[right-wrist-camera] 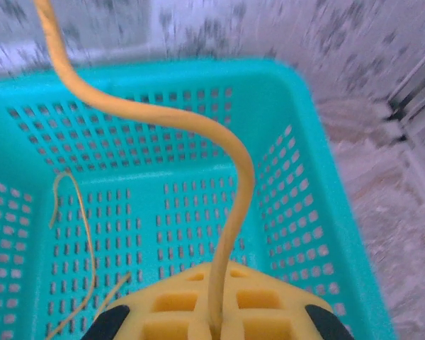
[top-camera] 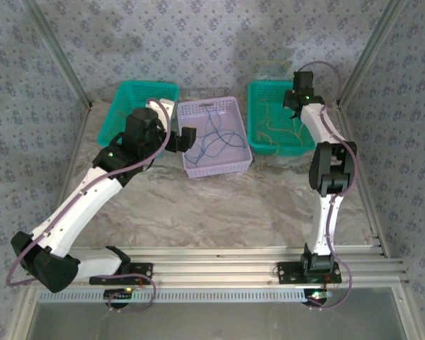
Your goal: Untangle the cables
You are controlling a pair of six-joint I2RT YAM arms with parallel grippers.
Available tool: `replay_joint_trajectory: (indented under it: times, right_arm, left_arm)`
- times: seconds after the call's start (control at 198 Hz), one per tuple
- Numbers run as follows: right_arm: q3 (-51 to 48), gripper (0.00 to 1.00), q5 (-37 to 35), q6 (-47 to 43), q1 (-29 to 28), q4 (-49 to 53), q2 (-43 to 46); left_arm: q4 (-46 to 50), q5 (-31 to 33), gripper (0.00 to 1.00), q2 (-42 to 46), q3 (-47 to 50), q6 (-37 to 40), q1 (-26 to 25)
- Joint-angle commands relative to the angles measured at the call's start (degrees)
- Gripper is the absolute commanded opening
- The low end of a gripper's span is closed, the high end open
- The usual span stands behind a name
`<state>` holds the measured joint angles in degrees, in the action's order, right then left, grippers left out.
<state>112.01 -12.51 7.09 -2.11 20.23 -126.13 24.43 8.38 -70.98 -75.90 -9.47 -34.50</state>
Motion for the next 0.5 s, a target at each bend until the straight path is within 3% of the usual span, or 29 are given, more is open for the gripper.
replay_joint_trajectory:
  times: [0.0, 0.141, 0.348, 0.499]
  right_arm:
    - [0.06, 0.00, 1.00, 1.70, -0.08, 4.48, -3.67]
    - [1.29, 0.00, 0.43, 0.94, -0.58, 6.74, -6.96]
    - [11.31, 0.00, -0.14, -1.14, -1.12, 16.42, -14.28]
    - [13.16, 0.00, -0.41, -1.88, -1.12, 17.60, -14.81]
  left_arm:
    - [-0.53, -0.24, 1.00, -0.19, -0.13, 0.16, 0.48]
    - [-0.48, -0.37, 1.00, -0.30, -0.13, 0.24, 0.49]
    - [-0.52, -0.46, 1.00, -0.54, -0.21, 0.24, 0.48]
    - [0.09, -0.43, 1.00, -1.16, -0.48, 0.33, 0.44]
